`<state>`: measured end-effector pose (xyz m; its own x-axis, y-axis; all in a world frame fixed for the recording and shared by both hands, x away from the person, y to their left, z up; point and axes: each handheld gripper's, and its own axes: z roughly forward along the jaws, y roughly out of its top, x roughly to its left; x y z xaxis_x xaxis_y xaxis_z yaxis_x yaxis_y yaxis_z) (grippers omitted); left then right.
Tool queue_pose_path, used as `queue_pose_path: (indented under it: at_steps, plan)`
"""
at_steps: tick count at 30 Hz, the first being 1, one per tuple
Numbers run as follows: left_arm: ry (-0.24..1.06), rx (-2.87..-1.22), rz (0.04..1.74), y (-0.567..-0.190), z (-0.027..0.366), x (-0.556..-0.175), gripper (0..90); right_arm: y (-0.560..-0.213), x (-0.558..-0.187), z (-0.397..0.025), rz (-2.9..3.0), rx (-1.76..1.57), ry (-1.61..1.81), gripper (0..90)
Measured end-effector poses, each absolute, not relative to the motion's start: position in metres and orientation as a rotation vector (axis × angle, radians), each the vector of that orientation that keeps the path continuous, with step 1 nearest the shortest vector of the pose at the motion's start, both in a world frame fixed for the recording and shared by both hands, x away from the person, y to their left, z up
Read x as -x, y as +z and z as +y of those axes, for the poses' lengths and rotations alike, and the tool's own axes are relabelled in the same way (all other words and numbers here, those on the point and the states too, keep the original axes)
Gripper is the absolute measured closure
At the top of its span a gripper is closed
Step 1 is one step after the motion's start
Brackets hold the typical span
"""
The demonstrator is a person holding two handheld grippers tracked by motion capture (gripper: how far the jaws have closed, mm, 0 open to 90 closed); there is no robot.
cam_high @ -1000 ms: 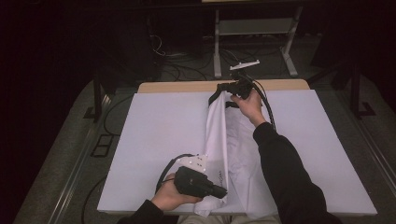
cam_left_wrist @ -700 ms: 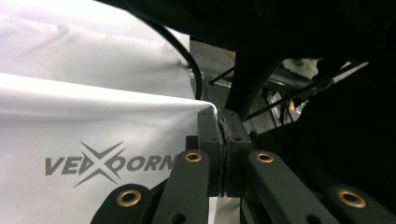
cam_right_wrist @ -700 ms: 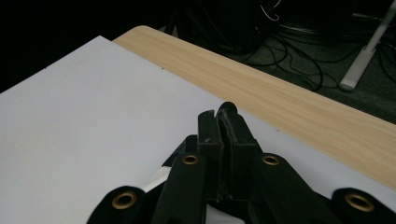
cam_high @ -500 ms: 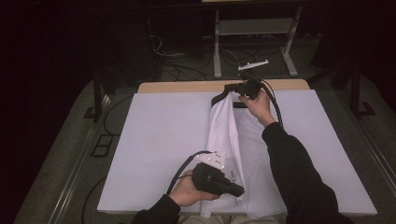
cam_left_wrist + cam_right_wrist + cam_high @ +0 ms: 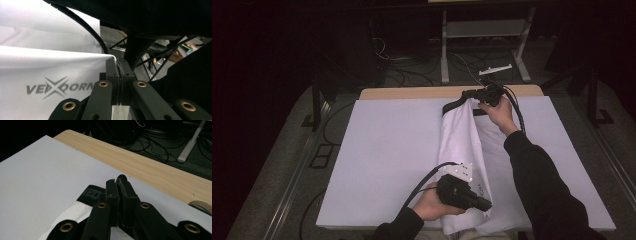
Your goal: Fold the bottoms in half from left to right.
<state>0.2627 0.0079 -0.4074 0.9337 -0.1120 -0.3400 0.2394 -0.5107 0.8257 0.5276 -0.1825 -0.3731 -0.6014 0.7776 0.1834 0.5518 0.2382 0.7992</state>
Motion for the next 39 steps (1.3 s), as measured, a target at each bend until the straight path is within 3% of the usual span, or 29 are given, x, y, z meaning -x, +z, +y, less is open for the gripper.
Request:
queue_pose_path:
  at_steps: [39]
  plan:
    - [-0.494,-2.026,0.067,-0.427,-0.073,-0.268,88.3,-0.39,-0.523,-0.239,2.268,-1.283,1.189,85.2]
